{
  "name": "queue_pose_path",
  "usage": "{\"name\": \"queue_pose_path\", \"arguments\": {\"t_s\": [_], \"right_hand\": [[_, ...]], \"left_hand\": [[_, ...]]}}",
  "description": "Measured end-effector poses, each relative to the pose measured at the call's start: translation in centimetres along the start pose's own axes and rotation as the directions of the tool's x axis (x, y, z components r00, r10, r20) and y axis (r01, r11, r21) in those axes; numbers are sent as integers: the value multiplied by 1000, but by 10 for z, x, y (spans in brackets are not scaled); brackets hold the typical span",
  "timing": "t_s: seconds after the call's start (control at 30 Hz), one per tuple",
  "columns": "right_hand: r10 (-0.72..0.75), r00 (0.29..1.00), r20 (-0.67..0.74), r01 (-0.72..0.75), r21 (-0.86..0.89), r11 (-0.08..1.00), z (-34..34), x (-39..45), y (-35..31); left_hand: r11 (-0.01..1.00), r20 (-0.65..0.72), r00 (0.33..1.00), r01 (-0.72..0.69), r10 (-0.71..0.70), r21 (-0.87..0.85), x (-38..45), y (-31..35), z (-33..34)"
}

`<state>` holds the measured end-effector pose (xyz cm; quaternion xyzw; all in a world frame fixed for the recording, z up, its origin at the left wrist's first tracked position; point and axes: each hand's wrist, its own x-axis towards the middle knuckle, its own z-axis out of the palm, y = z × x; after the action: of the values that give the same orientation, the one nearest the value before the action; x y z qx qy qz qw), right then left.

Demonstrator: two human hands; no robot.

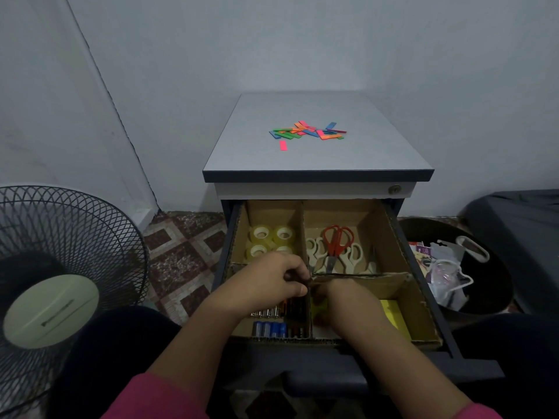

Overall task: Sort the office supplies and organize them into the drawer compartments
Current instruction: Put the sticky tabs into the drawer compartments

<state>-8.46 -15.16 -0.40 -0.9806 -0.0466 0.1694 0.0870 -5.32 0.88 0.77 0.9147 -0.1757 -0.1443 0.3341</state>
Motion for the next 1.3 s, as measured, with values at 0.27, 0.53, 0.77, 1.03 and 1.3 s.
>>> {"name": "queue_pose_path", "arguments": {"t_s": [0.27, 0.53, 0.77, 1.03, 1.3], "right_hand": [[49, 998, 37, -50, 24, 998, 2, 3, 16], [46, 999, 8, -46, -1, 999, 8, 9, 16], [44, 999, -7, -44, 17, 999, 9, 8, 14], [61, 998, -33, -61, 11, 998, 9, 6, 16], [63, 998, -24, -63, 12, 998, 7, 5, 15]], "left_hand": [[1000, -1, 1000, -5, 5, 14, -1, 0, 0], [1000, 4, 1000, -11, 11, 10, -1, 1, -1], [1000, 7, 1000, 0, 0, 5, -1, 2, -1], [1000, 3, 1000, -1, 1, 13, -2, 2, 0], [1000, 7, 1000, 5, -5, -25, -2, 2, 0]]}}
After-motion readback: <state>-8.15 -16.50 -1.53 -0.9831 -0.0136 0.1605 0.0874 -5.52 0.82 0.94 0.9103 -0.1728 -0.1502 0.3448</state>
